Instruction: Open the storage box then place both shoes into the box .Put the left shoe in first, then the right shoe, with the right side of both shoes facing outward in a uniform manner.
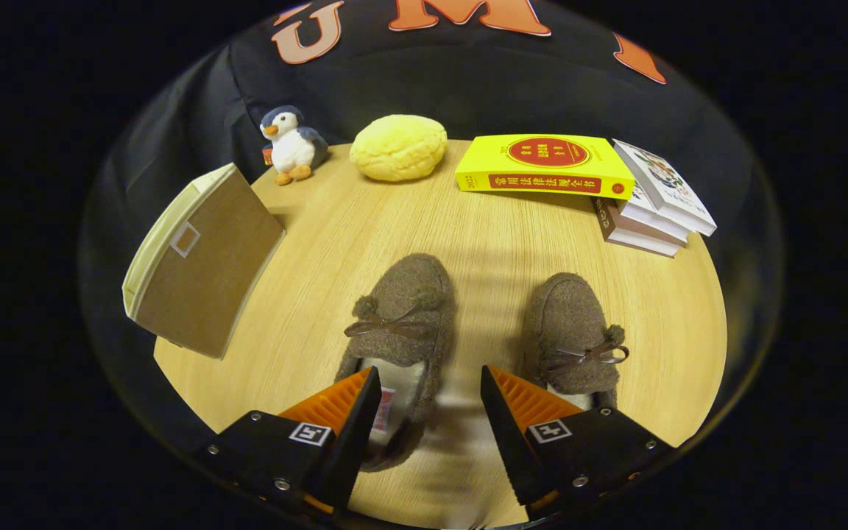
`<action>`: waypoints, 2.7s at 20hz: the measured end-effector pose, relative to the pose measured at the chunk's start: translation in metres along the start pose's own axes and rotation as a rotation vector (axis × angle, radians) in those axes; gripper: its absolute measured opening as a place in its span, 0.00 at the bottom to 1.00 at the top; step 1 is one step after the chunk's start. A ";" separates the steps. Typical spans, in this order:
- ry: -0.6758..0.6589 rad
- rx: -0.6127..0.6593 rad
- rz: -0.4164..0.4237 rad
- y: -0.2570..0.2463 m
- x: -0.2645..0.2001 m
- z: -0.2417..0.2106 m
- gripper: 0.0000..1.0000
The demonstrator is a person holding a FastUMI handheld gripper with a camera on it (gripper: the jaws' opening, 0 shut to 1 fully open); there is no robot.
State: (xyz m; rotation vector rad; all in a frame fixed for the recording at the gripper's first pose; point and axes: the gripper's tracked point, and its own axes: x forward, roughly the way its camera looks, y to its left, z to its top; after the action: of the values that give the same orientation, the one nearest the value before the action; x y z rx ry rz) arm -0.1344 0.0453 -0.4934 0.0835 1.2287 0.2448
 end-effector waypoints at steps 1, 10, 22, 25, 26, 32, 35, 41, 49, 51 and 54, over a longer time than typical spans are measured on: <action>0.000 -0.009 -0.018 -0.003 0.008 0.000 0.79; -0.004 0.090 -0.055 -0.002 0.038 0.007 0.21; -0.070 0.232 0.012 0.067 -0.033 0.093 0.02; -0.074 0.217 0.042 0.107 -0.053 0.127 0.02; -0.083 0.211 0.056 0.123 -0.059 0.139 0.02; -0.105 0.164 0.175 0.246 -0.072 0.196 0.02; -0.055 0.152 0.185 0.297 -0.056 0.198 0.02; 0.028 0.184 0.156 0.359 -0.022 0.179 0.03; 0.060 0.250 0.071 0.391 0.026 0.159 0.03; 0.071 0.253 0.062 0.396 0.040 0.151 0.05; 0.115 0.237 0.126 0.409 0.043 0.136 0.12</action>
State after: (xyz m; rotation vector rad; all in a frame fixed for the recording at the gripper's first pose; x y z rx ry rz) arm -0.0506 0.4619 -0.4069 0.3567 1.3654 0.2145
